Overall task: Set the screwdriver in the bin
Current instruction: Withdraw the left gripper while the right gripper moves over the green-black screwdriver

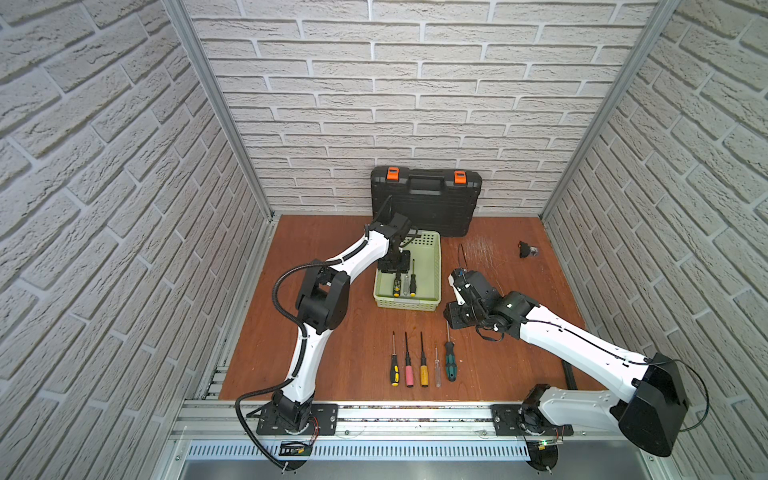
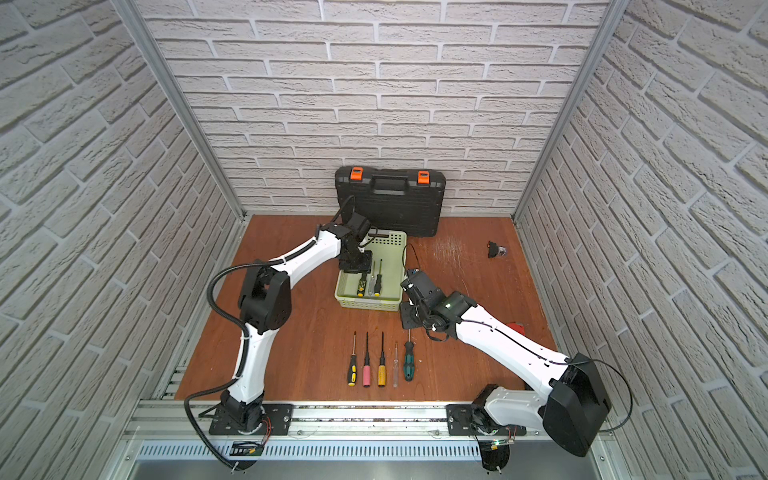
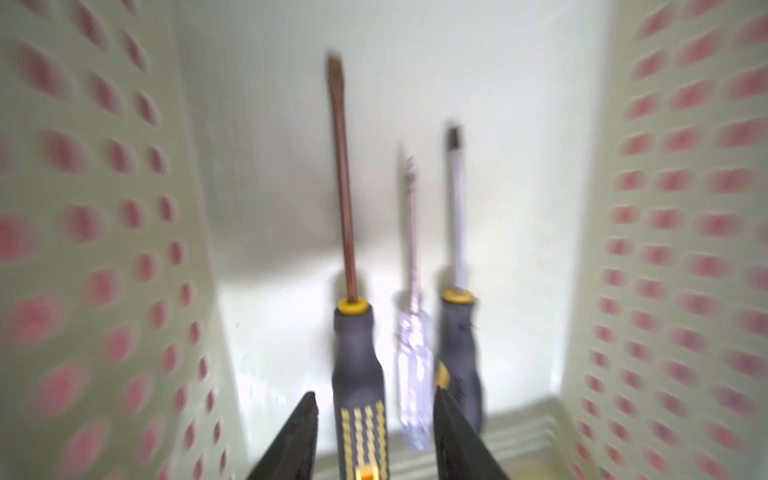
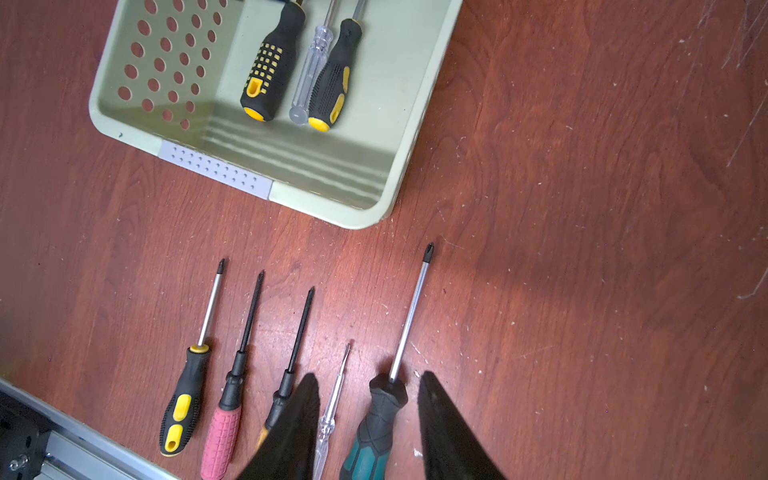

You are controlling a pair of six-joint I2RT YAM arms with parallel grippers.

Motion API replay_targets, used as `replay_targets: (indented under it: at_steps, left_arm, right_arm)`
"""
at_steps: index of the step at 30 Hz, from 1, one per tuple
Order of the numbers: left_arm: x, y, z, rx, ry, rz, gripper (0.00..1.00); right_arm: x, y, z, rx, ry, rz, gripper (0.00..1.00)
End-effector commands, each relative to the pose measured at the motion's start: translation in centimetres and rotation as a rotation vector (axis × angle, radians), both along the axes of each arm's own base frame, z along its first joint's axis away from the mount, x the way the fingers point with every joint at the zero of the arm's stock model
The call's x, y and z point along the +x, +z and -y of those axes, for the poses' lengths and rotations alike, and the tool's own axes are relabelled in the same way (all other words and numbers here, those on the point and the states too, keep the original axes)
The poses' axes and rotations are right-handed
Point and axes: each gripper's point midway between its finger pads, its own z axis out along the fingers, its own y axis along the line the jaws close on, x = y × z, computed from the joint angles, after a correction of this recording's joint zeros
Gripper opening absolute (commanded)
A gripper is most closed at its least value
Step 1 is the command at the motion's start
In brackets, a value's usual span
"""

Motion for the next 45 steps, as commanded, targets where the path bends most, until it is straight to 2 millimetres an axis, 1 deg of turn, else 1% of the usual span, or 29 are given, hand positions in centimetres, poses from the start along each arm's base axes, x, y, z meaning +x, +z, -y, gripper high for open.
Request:
replay_targets:
  at_steps: [1,4,5,6,9,12,14,17,19,22,25,27,29,32,35,40,43,45]
  left_arm:
    - [-0.1,6.5,0.4,-0.104,-0.009,0.139,0.49]
    - [-1.4,8.9,-0.3,-0.139,-0.014,0.18,0.5]
    - [-2.1,9.7,-0.7,-0.14,-0.024,0.187,0.5]
    - [-2.7,10.2,-1.2,-0.136,-0.027,0.197,0.5]
    - [-4.7,10.9,-3.1,-0.123,-0.018,0.23,0.54]
    - [-6.6,10.7,-4.7,-0.113,-0.007,0.226,0.54]
    - [-7.9,10.2,-5.8,-0.098,0.012,0.227,0.54]
    - [-9.8,9.5,-7.3,-0.102,0.054,0.282,0.55]
    - [-10.9,8.8,-8.0,-0.127,0.075,0.301,0.55]
    - [-12.5,7.1,-9.1,-0.127,0.096,0.288,0.55]
    - [-13.8,6.0,-9.9,-0.094,0.081,0.276,0.55]
    - [-14.2,5.5,-10.6,-0.064,0.076,0.27,0.55]
    - [-14.6,5.1,-10.9,-0.059,0.077,0.272,0.55]
    - [-15.0,4.6,-10.8,-0.084,0.078,0.276,0.55]
    - [-15.0,4.4,-11.1,-0.083,0.098,0.28,0.55]
    - [-14.7,4.9,-10.9,-0.088,0.088,0.315,0.55]
    - [-14.7,4.5,-11.0,-0.074,0.088,0.314,0.55]
    - [-14.9,4.1,-11.1,-0.062,0.089,0.312,0.55]
  right_arm:
    - [0.4,1.0,0.2,-0.01,0.003,0.039,0.42]
    - [0.2,0.7,0.1,-0.019,0.016,0.017,0.43]
    - [0.0,0.7,0.2,-0.024,0.02,0.012,0.43]
    - [-0.1,0.5,0.3,-0.031,0.02,0.004,0.44]
    - [-0.7,-0.2,0.6,-0.049,0.017,-0.027,0.46]
    - [-1.5,-0.7,1.0,-0.062,0.01,-0.063,0.46]
    - [-1.9,-1.0,1.3,-0.072,-0.001,-0.075,0.47]
    - [-2.5,-1.6,1.4,-0.073,-0.015,-0.102,0.48]
    - [-2.9,-2.0,1.2,-0.069,-0.012,-0.125,0.51]
    - [-3.7,-3.0,1.1,-0.085,-0.008,-0.154,0.51]
    - [-5.2,-4.3,1.2,-0.08,-0.023,-0.205,0.53]
    - [-6.4,-5.2,1.7,-0.077,-0.049,-0.255,0.54]
    - [-7.2,-5.4,2.0,-0.066,-0.062,-0.278,0.55]
    - [-7.3,-5.1,2.4,-0.067,-0.068,-0.259,0.59]
    - [-7.1,-5.1,2.3,-0.07,-0.073,-0.264,0.59]
    - [-7.4,-6.3,1.8,-0.066,-0.075,-0.302,0.63]
    - [-7.6,-6.6,2.0,-0.077,-0.084,-0.309,0.64]
    - [-8.0,-6.7,2.3,-0.088,-0.095,-0.321,0.67]
